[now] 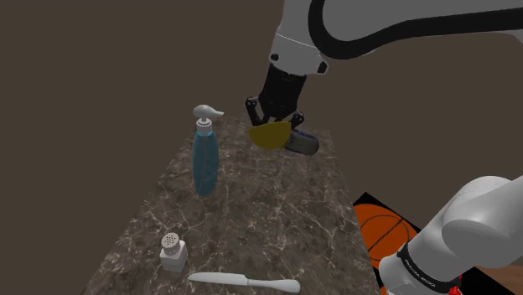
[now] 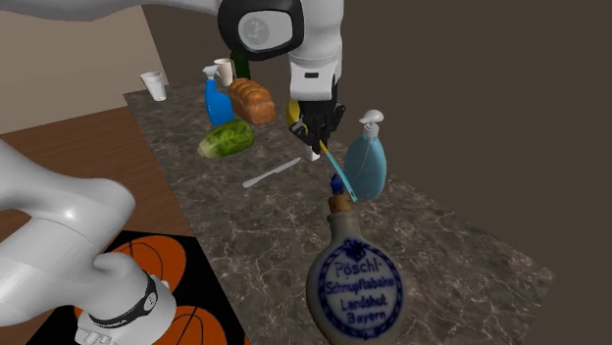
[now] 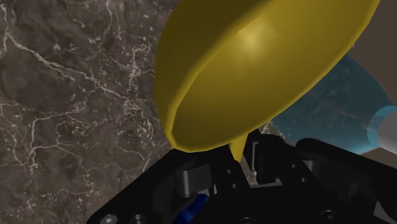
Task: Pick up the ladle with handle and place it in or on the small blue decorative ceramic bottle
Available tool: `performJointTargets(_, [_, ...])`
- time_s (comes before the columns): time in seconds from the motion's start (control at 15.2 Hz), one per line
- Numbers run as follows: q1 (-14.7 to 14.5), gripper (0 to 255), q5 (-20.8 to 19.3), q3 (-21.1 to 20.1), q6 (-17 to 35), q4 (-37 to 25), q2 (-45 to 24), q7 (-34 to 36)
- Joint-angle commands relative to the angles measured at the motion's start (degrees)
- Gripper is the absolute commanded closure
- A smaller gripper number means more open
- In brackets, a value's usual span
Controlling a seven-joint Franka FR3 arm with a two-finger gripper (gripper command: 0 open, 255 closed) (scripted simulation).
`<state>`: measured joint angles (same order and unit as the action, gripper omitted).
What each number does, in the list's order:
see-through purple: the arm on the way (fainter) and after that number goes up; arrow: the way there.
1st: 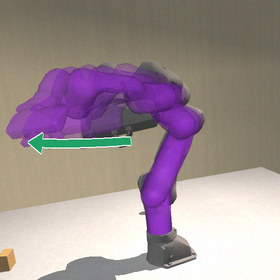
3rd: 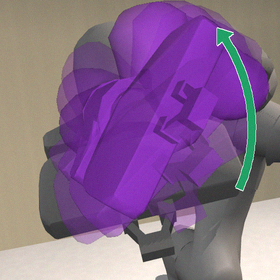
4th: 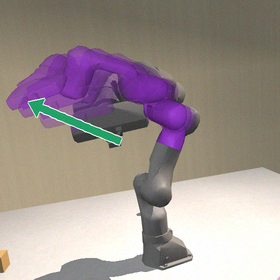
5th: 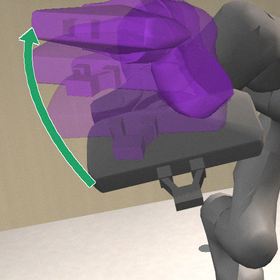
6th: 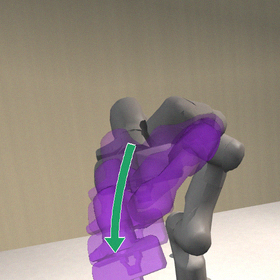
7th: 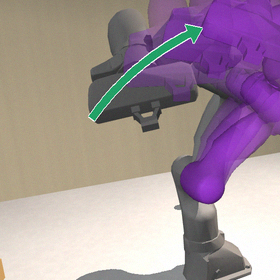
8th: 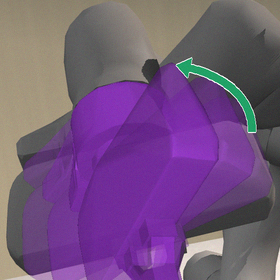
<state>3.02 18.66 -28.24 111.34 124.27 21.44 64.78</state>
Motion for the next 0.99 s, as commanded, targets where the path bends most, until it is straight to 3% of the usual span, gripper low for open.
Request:
performJointTargets(0.0, [0.06, 255, -0.16, 0.22, -1.61, -1.42, 0.22, 0.26])
performJointTargets(0.92, [6.97, 255, -4.46, 12.0, -5.59, -6.9, -5.28, -15.83])
